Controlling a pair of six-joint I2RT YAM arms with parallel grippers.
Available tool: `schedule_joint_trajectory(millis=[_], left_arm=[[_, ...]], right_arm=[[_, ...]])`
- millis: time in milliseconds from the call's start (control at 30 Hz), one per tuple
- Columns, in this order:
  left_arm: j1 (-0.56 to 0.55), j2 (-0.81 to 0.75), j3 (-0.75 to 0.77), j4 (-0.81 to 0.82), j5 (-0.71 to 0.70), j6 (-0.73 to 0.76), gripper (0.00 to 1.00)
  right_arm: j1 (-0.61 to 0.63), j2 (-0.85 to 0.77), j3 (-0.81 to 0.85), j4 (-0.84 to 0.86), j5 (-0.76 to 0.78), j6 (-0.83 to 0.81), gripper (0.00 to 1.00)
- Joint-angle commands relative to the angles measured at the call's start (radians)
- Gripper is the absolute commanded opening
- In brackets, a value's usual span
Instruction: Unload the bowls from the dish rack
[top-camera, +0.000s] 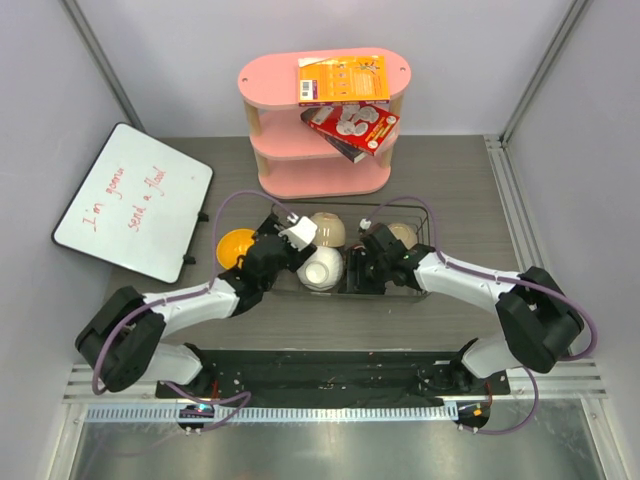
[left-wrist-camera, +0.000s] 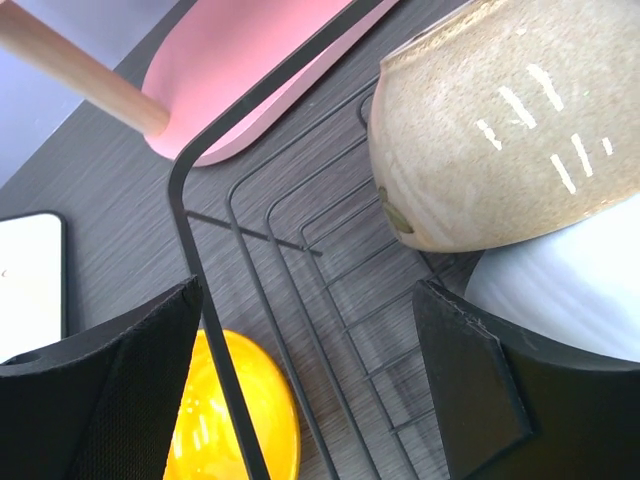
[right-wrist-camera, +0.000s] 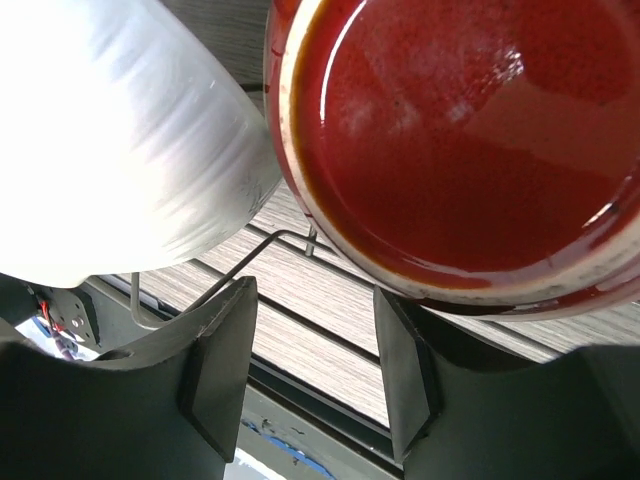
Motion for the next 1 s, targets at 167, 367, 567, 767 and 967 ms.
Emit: schedule_joint_trajectory(millis=[167, 367, 567, 767, 967], left_arm=[[0.031, 0.020, 0.015, 0.098, 0.148, -0.032, 0.85], [0.126, 0.034, 0.055, 0.075, 0.314, -0.082, 0.84], [0.163, 0.051, 0.115, -0.019, 0.515, -0.138, 0.84], [0.163, 0.028, 0.123, -0.073, 0.560, -0.142, 0.85], [0.164, 0.068, 0.100, 0.030, 0.524, -0.184, 0.84]], right_arm=[[0.010, 0.003, -0.011, -0.013, -0.005, -0.011, 0.56], [0.010, 0.015, -0.011, -0.005, -0.014, -0.013, 0.56], [0.010, 0.041, -0.002, 0.001, -0.025, -0.022, 0.56], [0.010, 0.043, -0.006, 0.007, -0.026, -0.022, 0.56], [0.010, 0.047, -0.008, 0.016, -0.040, -0.028, 0.56]])
